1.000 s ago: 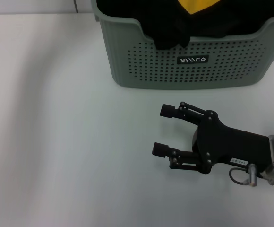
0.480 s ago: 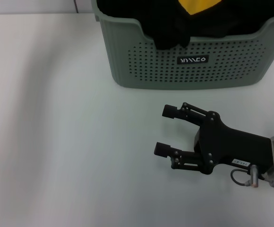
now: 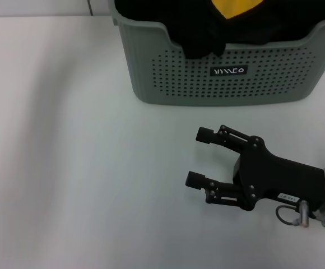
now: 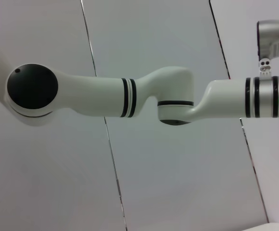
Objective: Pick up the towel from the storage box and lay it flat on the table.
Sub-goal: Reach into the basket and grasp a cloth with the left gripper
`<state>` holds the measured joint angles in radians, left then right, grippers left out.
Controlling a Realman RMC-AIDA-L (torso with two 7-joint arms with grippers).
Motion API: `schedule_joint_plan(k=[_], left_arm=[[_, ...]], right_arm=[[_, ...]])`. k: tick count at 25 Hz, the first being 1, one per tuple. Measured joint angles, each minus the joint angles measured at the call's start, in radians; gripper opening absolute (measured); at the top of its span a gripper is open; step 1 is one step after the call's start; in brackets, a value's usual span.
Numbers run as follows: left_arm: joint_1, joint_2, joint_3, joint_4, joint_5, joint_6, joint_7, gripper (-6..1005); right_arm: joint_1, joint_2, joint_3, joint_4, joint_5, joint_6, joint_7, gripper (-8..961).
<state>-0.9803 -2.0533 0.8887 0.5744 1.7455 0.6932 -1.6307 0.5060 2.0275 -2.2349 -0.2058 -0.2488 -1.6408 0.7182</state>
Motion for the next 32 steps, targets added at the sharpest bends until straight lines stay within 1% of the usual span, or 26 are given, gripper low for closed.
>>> schedule_joint_plan(k=[3, 5, 7, 10, 12, 13, 15, 16, 19, 21, 24, 30, 32], left_arm=[[0.019, -0.008, 0.0, 0.019, -0.027, 0.0, 0.017, 178], [0.045, -0.017, -0.001, 0.037, -0.077, 0.0, 0.056, 86], [0.076, -0.029, -0.001, 0.056, -0.154, 0.003, 0.112, 60], [0.115, -0.034, 0.003, 0.066, -0.255, 0.048, 0.183, 21], [0.13, -0.03, 0.003, 0.067, -0.284, 0.092, 0.197, 19], [0.134, -0.025, 0.003, 0.068, -0.289, 0.112, 0.197, 18], [0.136, -0.015, 0.002, 0.066, -0.286, 0.156, 0.194, 17], [0.137, -0.015, 0.003, 0.068, -0.283, 0.166, 0.201, 16], [0.151, -0.034, 0.005, 0.098, -0.288, 0.168, 0.27, 49], [0.16, -0.044, 0.027, 0.117, -0.3, 0.167, 0.346, 71], [0.163, -0.046, 0.093, 0.122, -0.347, 0.139, 0.426, 104], [0.163, -0.047, 0.21, 0.126, -0.469, 0.003, 0.609, 280], [0.163, -0.048, 0.25, 0.126, -0.509, -0.045, 0.664, 358]], right_arm=[[-0.001, -0.001, 0.0, 0.0, 0.001, 0.003, -0.002, 841], [-0.001, -0.001, 0.004, 0.0, 0.001, 0.007, -0.003, 841], [-0.001, -0.001, 0.012, 0.0, 0.002, 0.013, -0.003, 841], [-0.001, -0.001, 0.016, 0.001, 0.002, 0.017, -0.004, 841], [-0.001, -0.001, 0.021, 0.001, 0.002, 0.019, -0.004, 841], [-0.001, -0.001, 0.023, 0.001, 0.002, 0.019, -0.004, 841], [0.003, -0.001, 0.025, 0.001, 0.002, 0.02, -0.004, 841], [0.006, -0.001, 0.025, 0.001, 0.002, 0.021, -0.004, 841], [0.012, -0.001, 0.025, 0.0, 0.002, 0.023, -0.005, 840], [0.014, -0.001, 0.025, 0.0, 0.002, 0.026, -0.005, 840], [0.015, -0.001, 0.025, 0.0, 0.002, 0.034, -0.005, 840], [0.015, 0.0, 0.025, -0.002, 0.002, 0.036, -0.002, 840], [0.013, 0.0, 0.026, -0.003, 0.008, 0.036, -0.002, 840]])
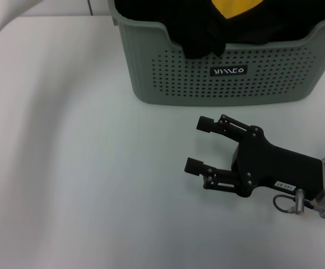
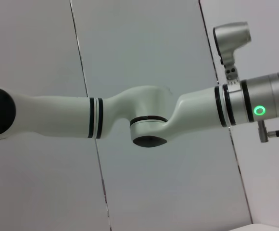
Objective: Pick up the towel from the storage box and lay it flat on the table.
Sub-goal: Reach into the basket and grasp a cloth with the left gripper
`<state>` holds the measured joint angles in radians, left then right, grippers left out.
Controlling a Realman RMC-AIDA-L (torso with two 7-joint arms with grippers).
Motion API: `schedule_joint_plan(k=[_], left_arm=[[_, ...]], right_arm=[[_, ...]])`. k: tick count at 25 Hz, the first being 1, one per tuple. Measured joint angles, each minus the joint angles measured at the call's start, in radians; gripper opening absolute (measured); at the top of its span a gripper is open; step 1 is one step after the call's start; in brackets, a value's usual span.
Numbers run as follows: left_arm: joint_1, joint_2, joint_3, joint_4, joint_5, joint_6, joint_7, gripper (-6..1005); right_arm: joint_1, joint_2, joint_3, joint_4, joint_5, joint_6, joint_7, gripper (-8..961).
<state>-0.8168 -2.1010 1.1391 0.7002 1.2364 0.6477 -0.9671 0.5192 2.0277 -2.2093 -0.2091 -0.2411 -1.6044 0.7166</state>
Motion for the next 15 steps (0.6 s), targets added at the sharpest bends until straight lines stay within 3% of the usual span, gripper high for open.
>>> schedule_joint_plan(k=[3, 11, 15], left_arm=[[0.0, 0.0, 0.037, 0.002, -0.032, -0.034, 0.039, 476], [0.015, -0.001, 0.051, 0.016, -0.042, -0.031, 0.149, 477], [0.059, -0.004, 0.117, 0.055, -0.101, -0.033, 0.297, 477]], right_arm=[[-0.003, 0.0, 0.0, 0.0, 0.011, 0.001, 0.0, 840], [0.001, -0.001, 0.0, -0.001, 0.017, 0.008, -0.003, 840], [0.004, -0.001, 0.007, -0.001, 0.017, 0.015, -0.003, 839]])
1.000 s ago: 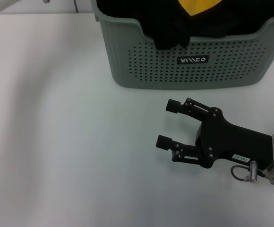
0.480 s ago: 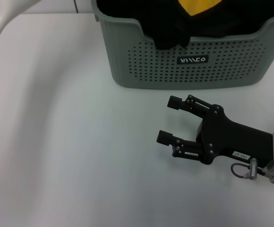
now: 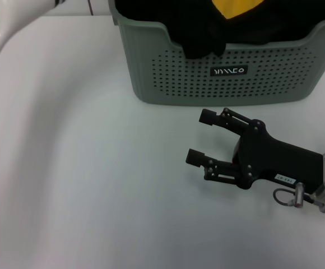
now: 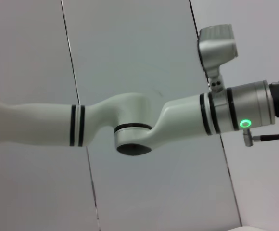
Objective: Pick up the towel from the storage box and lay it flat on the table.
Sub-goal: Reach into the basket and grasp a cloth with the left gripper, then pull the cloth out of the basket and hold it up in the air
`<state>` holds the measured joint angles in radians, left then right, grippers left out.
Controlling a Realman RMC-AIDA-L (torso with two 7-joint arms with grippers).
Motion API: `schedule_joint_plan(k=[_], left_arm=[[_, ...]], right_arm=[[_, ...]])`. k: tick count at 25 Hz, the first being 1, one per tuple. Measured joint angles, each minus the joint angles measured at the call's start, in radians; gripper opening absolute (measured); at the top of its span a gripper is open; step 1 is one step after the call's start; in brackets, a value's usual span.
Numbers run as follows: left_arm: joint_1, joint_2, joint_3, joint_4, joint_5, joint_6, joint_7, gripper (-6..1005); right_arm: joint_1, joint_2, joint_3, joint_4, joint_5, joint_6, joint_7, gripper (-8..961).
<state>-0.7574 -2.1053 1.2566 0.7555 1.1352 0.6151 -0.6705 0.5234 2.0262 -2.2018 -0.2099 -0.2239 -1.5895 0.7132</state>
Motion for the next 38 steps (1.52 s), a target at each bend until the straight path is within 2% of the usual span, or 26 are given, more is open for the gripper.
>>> schedule_joint_plan(k=[5, 14, 18, 23, 27, 30, 38], left_arm=[[0.022, 0.0, 0.086, 0.001, -0.157, -0.013, 0.232, 477], [-0.001, -0.002, 0.238, -0.009, -0.346, -0.139, 0.536, 474], [-0.022, -0.002, 0.298, -0.014, -0.406, -0.203, 0.613, 473], [-0.028, -0.002, 0.352, -0.008, -0.425, -0.215, 0.635, 474], [-0.013, -0.002, 0.39, 0.015, -0.445, -0.206, 0.637, 381], [0.028, -0.002, 0.398, 0.058, -0.503, -0.168, 0.639, 313], [0.152, 0.004, 0.392, 0.143, -0.723, 0.051, 0.638, 138]], right_arm=[[0.004, 0.0, 0.007, 0.002, 0.0, 0.007, 0.0, 839], [0.004, 0.0, 0.018, 0.001, 0.0, 0.01, 0.0, 839], [0.002, 0.0, 0.019, 0.001, 0.0, 0.01, 0.0, 839], [-0.001, 0.0, 0.019, 0.001, 0.0, 0.01, 0.0, 838], [-0.01, 0.0, 0.02, 0.002, 0.0, 0.01, 0.0, 838], [-0.013, 0.0, 0.028, 0.004, 0.0, 0.01, 0.0, 838], [-0.037, -0.001, 0.043, 0.002, 0.0, -0.009, 0.002, 838]])
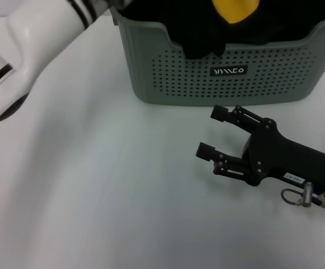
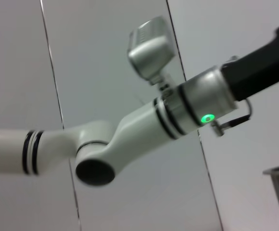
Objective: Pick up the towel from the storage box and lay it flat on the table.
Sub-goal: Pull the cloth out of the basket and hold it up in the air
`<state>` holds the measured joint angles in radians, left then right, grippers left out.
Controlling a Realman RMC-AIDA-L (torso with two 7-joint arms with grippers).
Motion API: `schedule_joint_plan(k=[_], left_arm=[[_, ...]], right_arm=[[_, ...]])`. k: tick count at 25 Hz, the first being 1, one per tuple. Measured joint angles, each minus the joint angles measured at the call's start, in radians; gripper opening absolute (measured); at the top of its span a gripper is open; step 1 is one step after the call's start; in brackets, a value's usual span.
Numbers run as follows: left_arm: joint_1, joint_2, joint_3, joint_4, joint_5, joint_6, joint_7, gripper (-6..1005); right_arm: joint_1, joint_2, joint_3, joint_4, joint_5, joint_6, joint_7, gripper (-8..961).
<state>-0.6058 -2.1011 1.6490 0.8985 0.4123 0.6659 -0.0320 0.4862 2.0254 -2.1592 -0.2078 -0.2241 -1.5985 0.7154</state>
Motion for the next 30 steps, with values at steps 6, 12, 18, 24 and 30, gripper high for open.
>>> schedule_joint_plan(k=[6, 12, 18, 24, 30], left_arm=[[0.12, -0.001, 0.016, 0.102, -0.044, 0.105, -0.053, 13], [0.229, 0.008, -0.069, 0.117, -0.154, 0.386, -0.41, 13], [0.262, 0.029, -0.209, 0.01, -0.132, 0.678, -0.773, 13], [0.27, 0.036, -0.283, -0.028, -0.02, 0.768, -1.018, 13], [0.271, 0.059, -0.32, -0.099, 0.063, 0.928, -1.177, 13]], right_arm=[[-0.02, -0.004, 0.035, 0.008, 0.0, -0.053, -0.001, 838], [-0.031, -0.009, 0.086, 0.048, -0.001, -0.071, -0.049, 837], [-0.031, -0.001, 0.144, 0.038, 0.001, -0.062, -0.348, 837], [-0.089, 0.004, 0.195, -0.129, 0.066, -0.003, -0.843, 811], [-0.072, 0.004, 0.13, -0.241, 0.093, 0.062, -1.211, 690]])
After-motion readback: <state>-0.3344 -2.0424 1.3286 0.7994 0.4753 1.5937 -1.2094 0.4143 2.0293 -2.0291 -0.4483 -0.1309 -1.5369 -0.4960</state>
